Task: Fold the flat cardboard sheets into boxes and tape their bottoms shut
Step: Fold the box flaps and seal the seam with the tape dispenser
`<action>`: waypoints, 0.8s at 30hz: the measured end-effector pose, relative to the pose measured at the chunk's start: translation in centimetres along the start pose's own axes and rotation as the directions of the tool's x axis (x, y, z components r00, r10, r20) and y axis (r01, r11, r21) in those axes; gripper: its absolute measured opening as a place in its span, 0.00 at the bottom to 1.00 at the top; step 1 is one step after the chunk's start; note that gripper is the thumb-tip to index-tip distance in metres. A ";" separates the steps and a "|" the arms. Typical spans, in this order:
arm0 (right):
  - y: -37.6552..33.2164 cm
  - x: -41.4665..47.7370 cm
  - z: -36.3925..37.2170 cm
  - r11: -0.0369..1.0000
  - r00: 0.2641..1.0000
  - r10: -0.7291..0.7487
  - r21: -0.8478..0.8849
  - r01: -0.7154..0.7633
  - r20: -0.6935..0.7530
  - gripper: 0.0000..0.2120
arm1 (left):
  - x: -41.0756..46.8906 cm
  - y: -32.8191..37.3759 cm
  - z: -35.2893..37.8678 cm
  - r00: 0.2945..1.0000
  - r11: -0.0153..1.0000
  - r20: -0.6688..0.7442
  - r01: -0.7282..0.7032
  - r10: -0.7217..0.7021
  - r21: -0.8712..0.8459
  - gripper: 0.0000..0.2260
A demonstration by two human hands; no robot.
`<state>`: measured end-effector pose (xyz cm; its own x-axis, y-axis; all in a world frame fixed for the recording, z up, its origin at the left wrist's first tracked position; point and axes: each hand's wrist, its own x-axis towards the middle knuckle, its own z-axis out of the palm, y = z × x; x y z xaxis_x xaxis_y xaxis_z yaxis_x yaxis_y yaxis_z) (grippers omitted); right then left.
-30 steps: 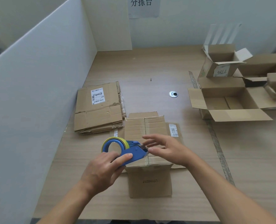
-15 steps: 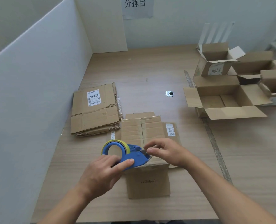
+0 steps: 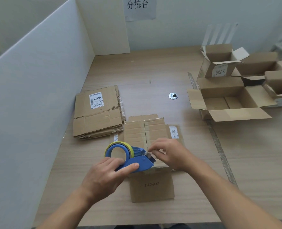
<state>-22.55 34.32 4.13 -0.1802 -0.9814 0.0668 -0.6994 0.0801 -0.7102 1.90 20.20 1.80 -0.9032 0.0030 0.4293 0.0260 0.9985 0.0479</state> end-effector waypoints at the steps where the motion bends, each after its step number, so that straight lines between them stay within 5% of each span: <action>1: 0.1 0.0 0.1 0.999 0.999 -0.025 -0.044 0.024 -0.027 0.10 | 0.0 0.1 0.0 1.000 1.000 0.006 -0.005 0.005 0.001 0.25; 11: 1.0 -0.6 1.1 0.998 0.997 0.042 -0.034 -0.044 -0.061 0.12 | 0.4 0.6 -0.7 0.999 0.998 0.046 0.010 -0.008 -0.062 0.17; 16: 1.6 -0.8 1.6 0.994 0.993 0.107 -0.028 -0.108 -0.043 0.05 | 0.8 0.7 -1.2 0.989 0.978 0.126 0.103 -0.081 -0.181 0.24; 24: 1.6 -1.6 0.6 0.975 0.975 0.223 0.001 -0.223 0.029 0.10 | 0.0 -1.3 -2.4 0.903 0.925 0.358 0.322 -0.236 -0.204 0.30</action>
<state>-23.01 35.91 2.47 -0.3113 -0.9436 -0.1132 -0.6409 0.2964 -0.7081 2.85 18.80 3.92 -0.9755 -0.2133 0.0536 -0.1795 0.9130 0.3663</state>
